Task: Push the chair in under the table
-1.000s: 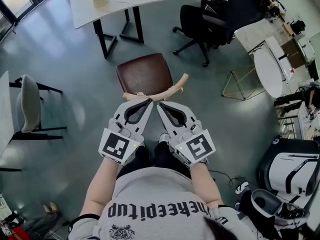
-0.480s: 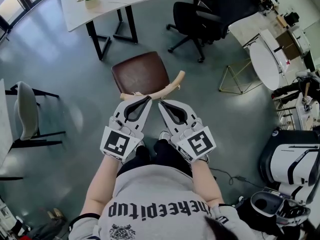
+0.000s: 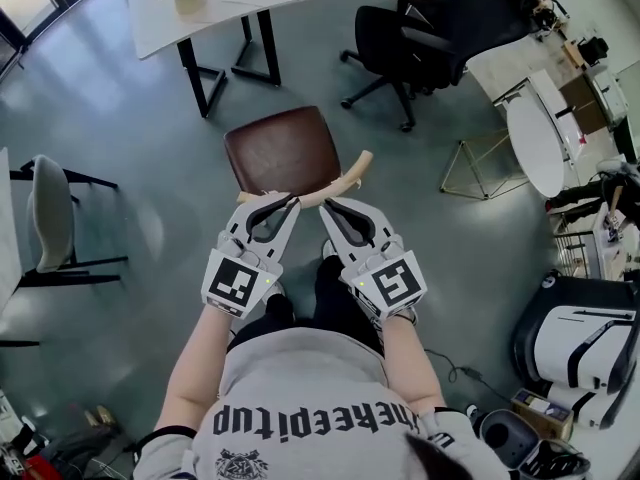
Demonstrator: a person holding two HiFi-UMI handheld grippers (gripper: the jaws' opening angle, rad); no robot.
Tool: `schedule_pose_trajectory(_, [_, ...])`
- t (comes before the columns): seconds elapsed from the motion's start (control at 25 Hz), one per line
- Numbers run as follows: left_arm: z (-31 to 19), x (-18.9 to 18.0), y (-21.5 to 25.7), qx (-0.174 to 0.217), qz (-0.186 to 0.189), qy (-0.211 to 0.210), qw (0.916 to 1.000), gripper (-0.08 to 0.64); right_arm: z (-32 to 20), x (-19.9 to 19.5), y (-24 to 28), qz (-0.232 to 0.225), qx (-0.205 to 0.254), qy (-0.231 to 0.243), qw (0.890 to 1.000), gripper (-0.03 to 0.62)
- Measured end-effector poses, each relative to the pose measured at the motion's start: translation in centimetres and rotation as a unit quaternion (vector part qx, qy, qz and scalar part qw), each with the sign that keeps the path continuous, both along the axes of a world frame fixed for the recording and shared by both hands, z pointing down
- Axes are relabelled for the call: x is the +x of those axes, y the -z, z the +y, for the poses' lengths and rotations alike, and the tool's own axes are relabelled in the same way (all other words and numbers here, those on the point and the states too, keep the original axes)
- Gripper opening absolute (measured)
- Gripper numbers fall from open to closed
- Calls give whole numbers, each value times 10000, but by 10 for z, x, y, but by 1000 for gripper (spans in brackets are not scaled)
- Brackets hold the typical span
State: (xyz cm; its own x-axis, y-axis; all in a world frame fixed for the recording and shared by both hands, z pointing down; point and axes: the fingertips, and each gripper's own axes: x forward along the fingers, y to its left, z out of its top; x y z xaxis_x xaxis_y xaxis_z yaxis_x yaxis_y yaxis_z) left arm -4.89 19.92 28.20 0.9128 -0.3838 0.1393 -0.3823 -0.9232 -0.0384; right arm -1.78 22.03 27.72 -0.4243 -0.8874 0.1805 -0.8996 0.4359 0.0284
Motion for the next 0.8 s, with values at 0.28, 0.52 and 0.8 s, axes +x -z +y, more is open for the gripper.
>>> schedule_pose_trajectory(0.28, [-22, 22, -19, -175, -126, 410, 9989, 28, -27, 16, -22, 217, -279, 748, 9966, 51])
schedule_pose_trajectory(0.52, [-35, 41, -35, -274, -290, 644, 9971, 77, -46, 29, -39, 303, -502, 1337, 9893, 76])
schedule_pose_trajectory(0.8, [-43, 44, -68, -262, -658, 890, 9935, 101, -56, 37, -70, 435, -826, 1939, 9766, 110])
